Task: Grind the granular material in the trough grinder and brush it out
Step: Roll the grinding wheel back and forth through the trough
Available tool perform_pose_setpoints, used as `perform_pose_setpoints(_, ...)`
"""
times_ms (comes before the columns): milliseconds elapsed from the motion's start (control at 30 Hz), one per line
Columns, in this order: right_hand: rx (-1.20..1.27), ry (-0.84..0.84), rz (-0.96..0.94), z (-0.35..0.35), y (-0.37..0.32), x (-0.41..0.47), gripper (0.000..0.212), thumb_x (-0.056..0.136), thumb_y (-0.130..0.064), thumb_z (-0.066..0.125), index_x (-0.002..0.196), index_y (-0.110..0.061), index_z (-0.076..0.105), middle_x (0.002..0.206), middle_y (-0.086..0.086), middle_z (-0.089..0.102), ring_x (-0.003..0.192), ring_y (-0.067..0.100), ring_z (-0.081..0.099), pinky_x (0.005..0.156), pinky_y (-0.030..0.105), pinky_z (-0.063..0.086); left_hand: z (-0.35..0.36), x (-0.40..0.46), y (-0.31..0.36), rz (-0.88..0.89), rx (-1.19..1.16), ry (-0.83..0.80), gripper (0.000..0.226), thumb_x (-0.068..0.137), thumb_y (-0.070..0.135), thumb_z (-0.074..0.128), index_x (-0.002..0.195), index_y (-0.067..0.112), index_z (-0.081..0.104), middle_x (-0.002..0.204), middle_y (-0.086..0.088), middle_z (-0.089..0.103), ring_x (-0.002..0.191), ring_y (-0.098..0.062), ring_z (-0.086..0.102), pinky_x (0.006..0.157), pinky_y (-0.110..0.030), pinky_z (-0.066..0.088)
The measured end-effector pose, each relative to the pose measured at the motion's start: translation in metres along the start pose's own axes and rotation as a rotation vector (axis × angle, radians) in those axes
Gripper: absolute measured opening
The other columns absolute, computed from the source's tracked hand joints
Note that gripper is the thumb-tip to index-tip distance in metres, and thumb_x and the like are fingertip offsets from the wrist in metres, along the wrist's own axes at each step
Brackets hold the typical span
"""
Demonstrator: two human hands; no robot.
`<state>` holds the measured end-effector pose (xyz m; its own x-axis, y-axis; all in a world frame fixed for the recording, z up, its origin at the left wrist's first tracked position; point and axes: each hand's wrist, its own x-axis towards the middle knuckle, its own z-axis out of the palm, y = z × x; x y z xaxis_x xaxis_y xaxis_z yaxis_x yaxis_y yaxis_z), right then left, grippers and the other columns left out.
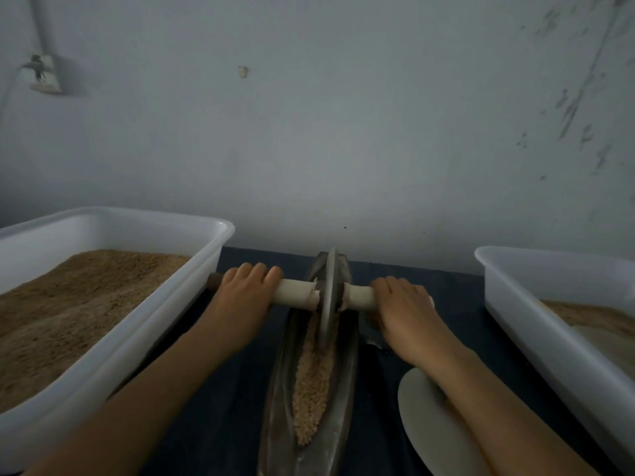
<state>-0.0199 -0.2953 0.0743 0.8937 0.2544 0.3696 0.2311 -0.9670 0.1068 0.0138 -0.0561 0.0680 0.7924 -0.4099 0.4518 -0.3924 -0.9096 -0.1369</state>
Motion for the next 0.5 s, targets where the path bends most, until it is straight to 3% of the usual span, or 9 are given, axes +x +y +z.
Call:
perform_pose_setpoints(133,-0.010,-0.176,-0.038,-0.017,-0.004,-0.004,0.021,0.094,-0.025,0.048,0.112,-0.014,0.043,0.112,0.004,0.051,0.099,0.020,0.047,0.071,0.030,0.023,-0.014,-0.003,-0.005,0.039,-0.024,-0.159,0.038,0.092,0.033,0.052,0.125,0.026,0.034,0.124,0.005,0.047,0.113,-0.013,0.046,0.099,-0.027,0.035)
perform_pose_setpoints(267,0.106,-0.425,-0.059,-0.047,-0.014,-0.014,0.029,0.095,-0.034,0.050,0.114,-0.014,0.043,0.115,0.002,0.050,0.100,0.019,0.048,0.072,0.028,0.027,-0.041,-0.011,-0.008,0.106,-0.093,-0.460,0.035,0.093,0.031,0.053,0.121,0.027,0.033,0.122,0.005,0.050,0.108,-0.010,0.049,0.095,-0.025,0.038)
perform_pose_setpoints(367,0.169,-0.574,-0.096,-0.065,-0.016,-0.021,0.026,0.093,-0.039,0.053,0.105,-0.019,0.040,0.104,0.000,0.047,0.088,0.012,0.043,0.059,0.021,0.029,-0.061,-0.017,-0.009,0.124,-0.155,-0.676,0.033,0.093,0.028,0.053,0.118,0.028,0.032,0.117,0.004,0.051,0.101,-0.008,0.050,0.089,-0.023,0.040)
perform_pose_setpoints(500,0.195,-0.652,-0.115,-0.071,-0.014,-0.023,0.028,0.092,-0.040,0.053,0.106,-0.019,0.041,0.095,-0.005,0.042,0.084,0.009,0.042,0.056,0.014,0.028,-0.070,-0.018,-0.011,0.139,-0.162,-0.761,0.030,0.093,0.029,0.052,0.116,0.029,0.033,0.110,0.005,0.052,0.095,-0.007,0.050,0.086,-0.023,0.040)
